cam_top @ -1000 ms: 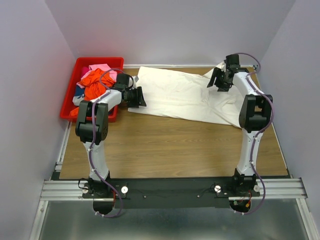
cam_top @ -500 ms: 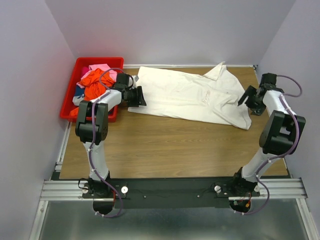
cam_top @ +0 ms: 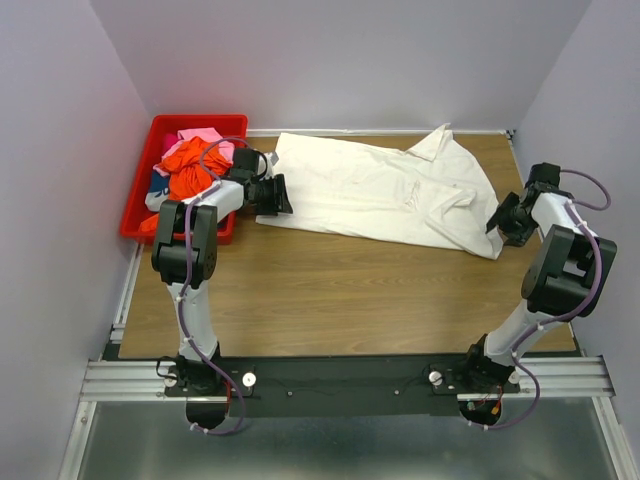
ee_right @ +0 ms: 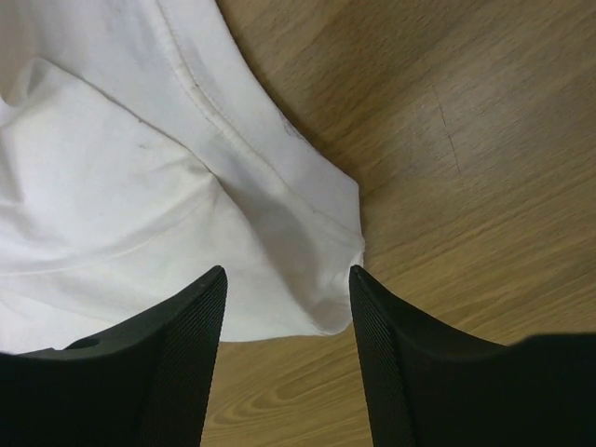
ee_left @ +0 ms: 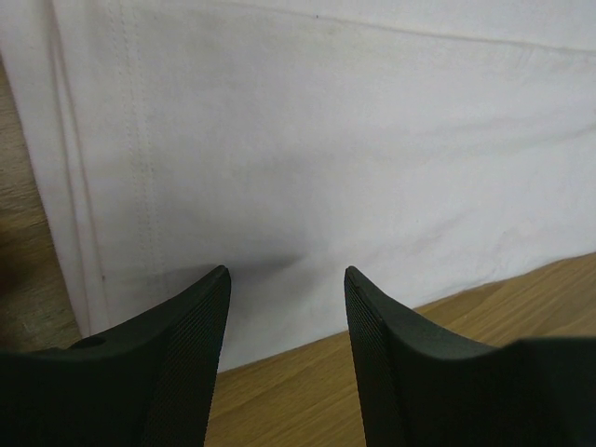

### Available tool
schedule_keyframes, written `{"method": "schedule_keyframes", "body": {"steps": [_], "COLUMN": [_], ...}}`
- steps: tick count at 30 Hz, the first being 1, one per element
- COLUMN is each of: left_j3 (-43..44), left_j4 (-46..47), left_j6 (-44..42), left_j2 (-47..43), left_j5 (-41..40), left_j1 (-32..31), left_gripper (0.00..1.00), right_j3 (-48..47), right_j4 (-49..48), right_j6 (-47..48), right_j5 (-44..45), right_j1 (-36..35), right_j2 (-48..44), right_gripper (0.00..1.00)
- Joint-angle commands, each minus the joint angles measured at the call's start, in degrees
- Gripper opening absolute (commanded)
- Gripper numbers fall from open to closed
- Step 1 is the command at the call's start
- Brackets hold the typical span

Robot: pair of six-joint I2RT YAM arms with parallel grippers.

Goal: Fold and stack the t-shirts
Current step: Fold the tshirt

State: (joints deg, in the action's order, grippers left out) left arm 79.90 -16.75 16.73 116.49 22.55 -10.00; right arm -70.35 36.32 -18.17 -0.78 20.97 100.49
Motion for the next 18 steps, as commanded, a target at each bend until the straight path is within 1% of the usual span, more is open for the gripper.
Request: {"method": "schedule_keyframes", "body": {"steps": [1,12,18], "left_j3": [-1.06,-0.88,-1.67], "left_j4": [0.93,0.32,-0.03], "left_j6": [-1.00,-1.44,-1.18], "left_j2": [1.55,2.08,2.69], "left_j5": [-0.13,-1.01,-2.24], "left_j1": [-0.28,-0.28,-0.28], "left_gripper": [0.60,0.60,0.60], "right_j3": [1.88,3.90,4.60], "right_j4": [0.60,0.51,0.60], "right_j6": [1.21,2.79,3.67], "right_j5": [-1.16,-2.92,-3.97], "right_j1": [0.21,0.21,0.30], "right_j2": [-1.43,-0.56,-0.12], "right_gripper": [0.61,0.54,0.43]}}
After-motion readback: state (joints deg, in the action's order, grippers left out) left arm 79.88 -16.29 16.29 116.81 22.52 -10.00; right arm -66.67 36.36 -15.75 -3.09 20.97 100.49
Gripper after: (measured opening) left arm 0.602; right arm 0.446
